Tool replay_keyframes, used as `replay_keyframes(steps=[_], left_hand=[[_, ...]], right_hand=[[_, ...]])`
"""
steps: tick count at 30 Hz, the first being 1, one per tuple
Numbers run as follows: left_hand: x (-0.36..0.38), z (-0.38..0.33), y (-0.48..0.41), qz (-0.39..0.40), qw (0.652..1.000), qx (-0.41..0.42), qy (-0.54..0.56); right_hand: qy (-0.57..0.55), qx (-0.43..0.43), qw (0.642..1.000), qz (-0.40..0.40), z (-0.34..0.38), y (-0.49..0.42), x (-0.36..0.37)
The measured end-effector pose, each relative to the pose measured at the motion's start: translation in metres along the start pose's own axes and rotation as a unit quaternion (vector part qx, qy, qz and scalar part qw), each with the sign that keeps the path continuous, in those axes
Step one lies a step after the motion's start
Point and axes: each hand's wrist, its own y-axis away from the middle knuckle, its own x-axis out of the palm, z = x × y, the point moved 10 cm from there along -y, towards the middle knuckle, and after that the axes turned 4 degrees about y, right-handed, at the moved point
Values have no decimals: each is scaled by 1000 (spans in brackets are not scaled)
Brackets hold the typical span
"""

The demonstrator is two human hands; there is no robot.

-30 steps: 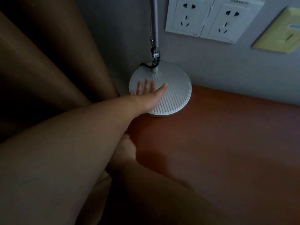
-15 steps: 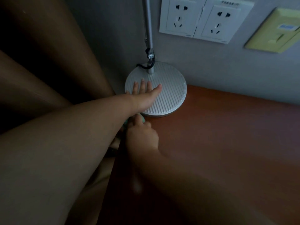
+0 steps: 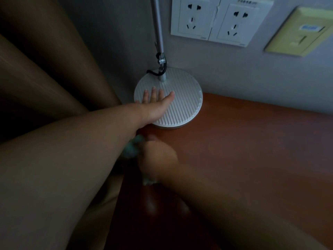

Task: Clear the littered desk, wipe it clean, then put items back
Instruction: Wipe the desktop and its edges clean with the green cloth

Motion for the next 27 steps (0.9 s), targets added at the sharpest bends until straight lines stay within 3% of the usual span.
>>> replay_keyframes(steps=[2,5,8,10,15,19,27], left_hand=[[0,1,-1,7,1000,4,-19],[0,2,-2,6,1000,6,-17],[-2,0,-1,-5,999,0,-33],[0,0,-1,6,995,-2,-101],[2,6,2,37,973,8,-227],[-1,11,0,33,964,20,-263],[-11,18,-8,41,952,23,-302]], right_hand=[[-54,-100,992,61,35,8,14],[-58,-114,991,-29,27,29,-6],[-69,-22,989,-131,-26,52,-38],[-42,62,977,-198,-73,61,-62],[41,222,924,-308,-161,76,-114],[82,291,909,-286,-200,60,-133],[148,197,949,-199,-146,31,-94]])
